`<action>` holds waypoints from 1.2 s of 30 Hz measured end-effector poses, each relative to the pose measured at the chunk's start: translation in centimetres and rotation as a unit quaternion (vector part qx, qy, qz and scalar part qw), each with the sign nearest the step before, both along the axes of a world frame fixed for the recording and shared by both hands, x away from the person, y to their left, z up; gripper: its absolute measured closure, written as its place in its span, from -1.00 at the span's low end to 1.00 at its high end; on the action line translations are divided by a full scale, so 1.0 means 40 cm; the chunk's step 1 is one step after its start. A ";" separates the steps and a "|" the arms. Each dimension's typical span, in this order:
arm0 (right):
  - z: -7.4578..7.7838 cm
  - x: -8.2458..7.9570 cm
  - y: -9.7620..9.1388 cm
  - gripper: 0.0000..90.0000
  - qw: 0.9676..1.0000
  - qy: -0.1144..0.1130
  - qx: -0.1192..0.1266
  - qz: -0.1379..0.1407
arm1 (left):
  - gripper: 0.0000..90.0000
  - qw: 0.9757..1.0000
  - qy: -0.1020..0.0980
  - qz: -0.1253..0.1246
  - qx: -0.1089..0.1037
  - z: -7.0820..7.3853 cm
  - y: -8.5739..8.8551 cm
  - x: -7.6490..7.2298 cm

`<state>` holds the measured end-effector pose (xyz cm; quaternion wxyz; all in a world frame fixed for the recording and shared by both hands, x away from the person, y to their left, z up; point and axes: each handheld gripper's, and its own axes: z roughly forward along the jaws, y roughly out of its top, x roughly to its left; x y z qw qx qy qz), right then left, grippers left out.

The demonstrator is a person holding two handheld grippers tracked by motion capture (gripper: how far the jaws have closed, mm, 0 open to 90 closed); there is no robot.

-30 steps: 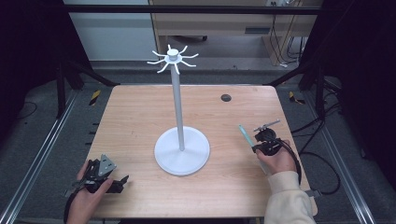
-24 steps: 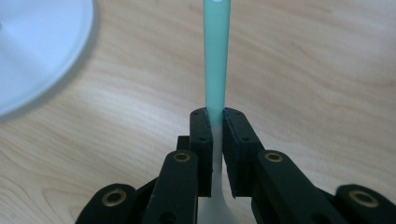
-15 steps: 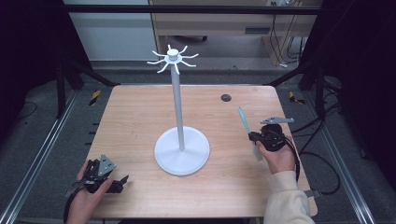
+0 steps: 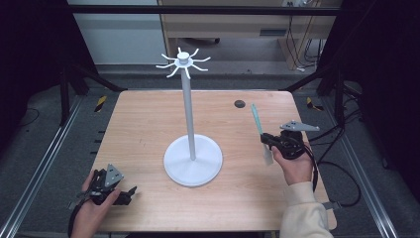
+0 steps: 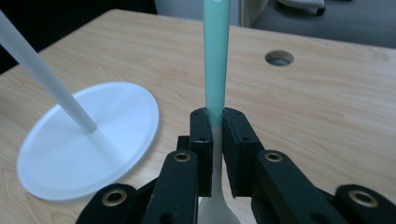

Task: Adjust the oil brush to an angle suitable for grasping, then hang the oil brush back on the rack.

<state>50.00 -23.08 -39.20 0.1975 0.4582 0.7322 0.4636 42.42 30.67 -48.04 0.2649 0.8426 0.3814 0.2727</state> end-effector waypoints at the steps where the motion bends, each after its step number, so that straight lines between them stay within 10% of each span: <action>1: 0.005 -0.002 0.003 0.85 1.000 -0.004 0.006 0.003 | -0.93 1.000 0.000 0.000 0.000 0.000 0.000 0.000; 36: 0.171 -0.081 0.110 0.85 0.988 -0.106 0.074 0.086 | -0.92 1.000 -0.001 -0.001 0.002 0.000 0.001 0.000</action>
